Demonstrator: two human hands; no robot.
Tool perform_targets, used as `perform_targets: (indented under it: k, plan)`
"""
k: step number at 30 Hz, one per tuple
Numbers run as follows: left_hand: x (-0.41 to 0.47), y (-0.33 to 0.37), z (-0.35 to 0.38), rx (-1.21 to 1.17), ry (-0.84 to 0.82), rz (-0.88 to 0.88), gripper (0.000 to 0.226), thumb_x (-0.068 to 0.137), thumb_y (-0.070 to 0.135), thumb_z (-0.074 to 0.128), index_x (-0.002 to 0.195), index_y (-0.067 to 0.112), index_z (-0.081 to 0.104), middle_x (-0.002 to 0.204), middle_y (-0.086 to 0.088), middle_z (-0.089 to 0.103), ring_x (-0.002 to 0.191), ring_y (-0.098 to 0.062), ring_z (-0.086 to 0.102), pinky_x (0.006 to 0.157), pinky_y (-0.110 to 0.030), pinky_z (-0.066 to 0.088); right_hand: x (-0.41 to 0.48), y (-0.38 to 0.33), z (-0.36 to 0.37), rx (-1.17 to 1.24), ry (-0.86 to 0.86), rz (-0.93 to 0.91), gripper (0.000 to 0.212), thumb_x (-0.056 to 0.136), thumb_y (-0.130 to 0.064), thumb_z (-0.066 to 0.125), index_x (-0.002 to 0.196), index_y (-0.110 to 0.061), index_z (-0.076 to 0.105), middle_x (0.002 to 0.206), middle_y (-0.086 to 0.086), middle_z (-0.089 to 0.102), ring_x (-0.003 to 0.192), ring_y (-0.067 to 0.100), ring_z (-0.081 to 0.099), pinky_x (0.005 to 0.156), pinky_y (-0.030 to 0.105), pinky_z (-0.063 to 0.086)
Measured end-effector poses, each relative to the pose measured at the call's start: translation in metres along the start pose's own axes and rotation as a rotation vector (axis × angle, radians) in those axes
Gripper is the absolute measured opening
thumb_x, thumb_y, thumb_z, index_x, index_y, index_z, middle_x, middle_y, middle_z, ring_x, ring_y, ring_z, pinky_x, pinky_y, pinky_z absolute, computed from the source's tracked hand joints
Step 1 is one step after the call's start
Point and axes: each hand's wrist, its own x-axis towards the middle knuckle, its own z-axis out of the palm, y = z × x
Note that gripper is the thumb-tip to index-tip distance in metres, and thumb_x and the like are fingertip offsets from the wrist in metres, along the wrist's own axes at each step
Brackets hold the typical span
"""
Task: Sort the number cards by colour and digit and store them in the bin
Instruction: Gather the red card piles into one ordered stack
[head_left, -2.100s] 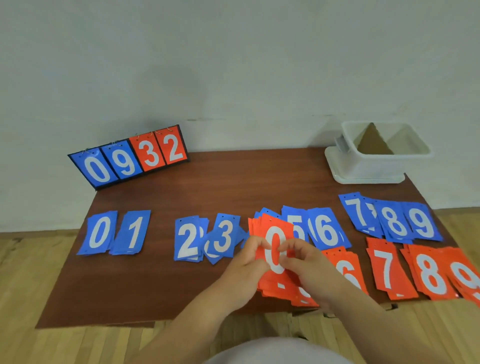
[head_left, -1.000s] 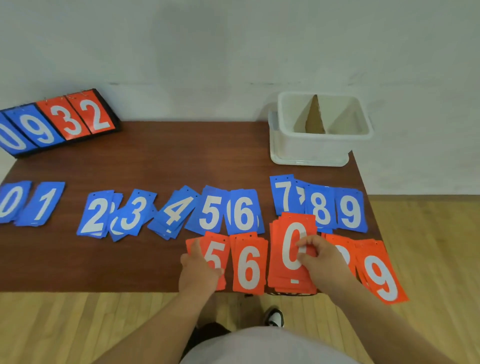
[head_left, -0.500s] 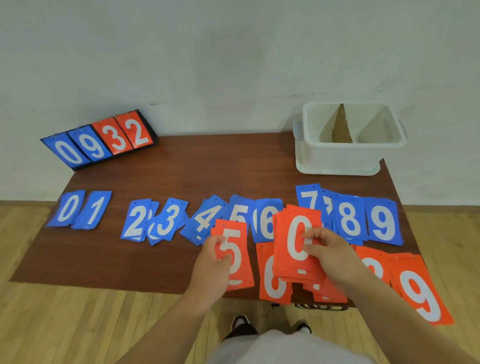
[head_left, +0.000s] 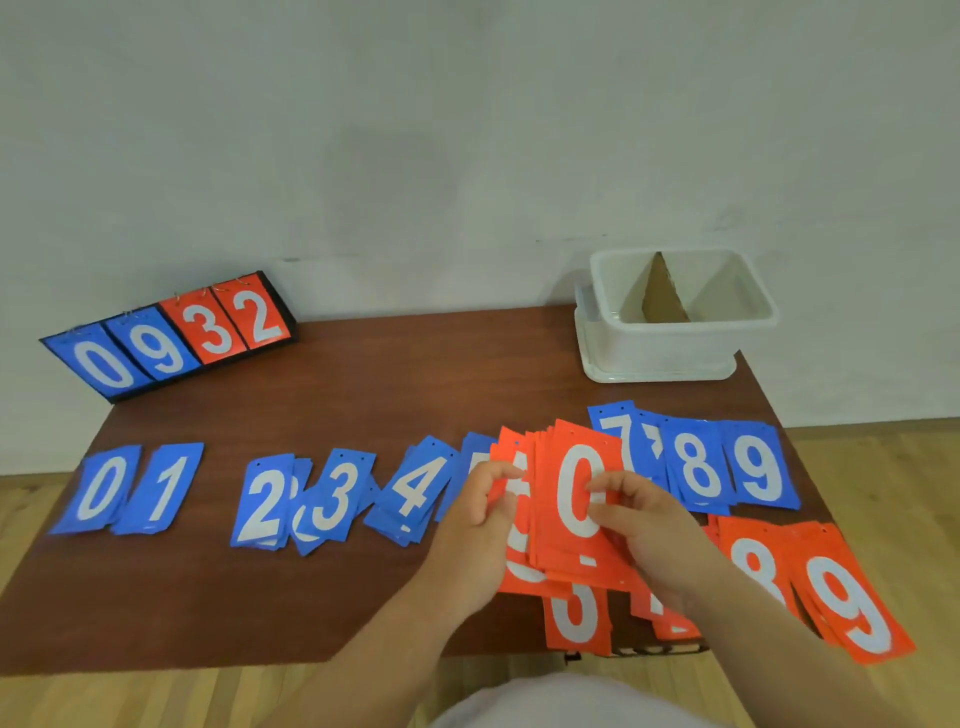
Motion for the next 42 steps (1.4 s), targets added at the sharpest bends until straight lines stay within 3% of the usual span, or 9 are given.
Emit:
perform_targets:
  k: [5, 10, 13, 18, 22, 28, 31, 39, 42]
  plan:
    - [0.008, 0.008, -0.002, -0.089, -0.234, -0.028, 0.024, 0.102, 0.022, 0.045, 0.105, 0.041, 0.06, 0.082, -0.002, 0.054, 0.072, -0.012, 0.051, 0.068, -0.03, 0.044, -0.003, 0.003, 0.021, 0.067, -0.115, 0.047, 0.02, 0.095, 0.004, 0.059, 0.106, -0.009, 0.067, 0.104, 0.019, 0.074, 0.09, 0.034, 0.071, 0.074, 0.043, 0.059]
    - [0.018, 0.003, -0.005, -0.031, -0.321, -0.011, 0.029, 0.097, 0.023, 0.05, 0.115, 0.045, 0.055, 0.093, 0.005, 0.064, 0.076, -0.006, 0.062, 0.067, -0.025, 0.052, -0.001, 0.004, 0.017, -0.047, 0.003, -0.043, 0.019, 0.094, -0.002, 0.064, 0.107, -0.016, 0.069, 0.107, 0.01, 0.074, 0.096, 0.03, 0.073, 0.084, 0.049, 0.061]
    - [0.024, -0.014, 0.006, 0.061, -0.284, -0.091, 0.033, 0.097, 0.026, 0.058, 0.128, 0.036, 0.049, 0.1, 0.008, 0.06, 0.08, 0.001, 0.06, 0.067, -0.016, 0.047, 0.002, 0.009, 0.006, -0.236, 0.185, -0.077, 0.02, 0.095, -0.009, 0.065, 0.102, -0.027, 0.068, 0.109, -0.005, 0.07, 0.096, 0.02, 0.071, 0.078, 0.04, 0.063]
    - [0.023, -0.051, 0.039, 0.254, -0.171, -0.349, 0.055, 0.088, 0.04, 0.073, 0.131, 0.027, 0.041, 0.108, 0.011, 0.05, 0.09, -0.006, 0.055, 0.069, -0.02, 0.044, 0.011, 0.033, -0.032, -0.433, 0.365, -0.079, 0.018, 0.096, -0.012, 0.064, 0.098, -0.03, 0.064, 0.114, -0.007, 0.064, 0.09, 0.011, 0.064, 0.069, 0.032, 0.059]
    - [0.026, -0.082, 0.084, 0.489, -0.103, -0.478, 0.103, 0.077, 0.052, 0.079, 0.155, 0.023, 0.016, 0.141, -0.007, 0.037, 0.128, -0.03, 0.047, 0.097, -0.04, 0.053, 0.008, 0.041, -0.062, -0.506, 0.379, -0.068, 0.022, 0.092, -0.009, 0.065, 0.095, -0.031, 0.065, 0.113, -0.007, 0.065, 0.096, 0.017, 0.064, 0.071, 0.029, 0.054]
    - [0.023, -0.088, 0.147, 0.662, 0.024, -0.577, 0.13, 0.068, 0.058, 0.084, 0.154, 0.03, -0.01, 0.15, -0.011, 0.016, 0.135, -0.034, 0.03, 0.106, -0.046, 0.043, -0.001, 0.049, -0.107, -0.536, 0.348, -0.029, 0.023, 0.092, -0.006, 0.063, 0.093, -0.03, 0.065, 0.104, -0.013, 0.065, 0.088, 0.012, 0.064, 0.066, 0.027, 0.051]
    - [0.02, -0.092, 0.162, 0.716, 0.061, -0.59, 0.128, 0.073, 0.052, 0.085, 0.153, 0.033, -0.014, 0.155, -0.013, 0.007, 0.139, -0.036, 0.026, 0.111, -0.048, 0.038, -0.003, 0.054, -0.129, -0.524, 0.327, -0.009, 0.025, 0.09, -0.005, 0.063, 0.093, -0.029, 0.066, 0.102, -0.009, 0.067, 0.084, 0.014, 0.064, 0.066, 0.028, 0.05]
    - [0.004, -0.094, 0.164, 0.537, 0.2, -0.634, 0.127, 0.067, 0.04, 0.092, 0.155, 0.04, 0.0, 0.13, -0.01, 0.03, 0.114, -0.032, 0.05, 0.095, -0.039, 0.05, 0.004, 0.057, -0.159, -0.496, 0.245, 0.021, 0.022, 0.093, -0.009, 0.064, 0.096, -0.031, 0.066, 0.106, -0.011, 0.065, 0.092, 0.013, 0.065, 0.067, 0.026, 0.054]
    - [-0.001, -0.095, 0.163, 0.444, 0.211, -0.636, 0.123, 0.071, 0.034, 0.092, 0.155, 0.043, 0.004, 0.127, -0.007, 0.031, 0.095, -0.022, 0.054, 0.079, -0.031, 0.051, 0.008, 0.054, -0.162, -0.506, 0.223, 0.011, 0.023, 0.092, -0.007, 0.063, 0.094, -0.03, 0.067, 0.102, -0.008, 0.067, 0.084, 0.014, 0.065, 0.061, 0.025, 0.052]
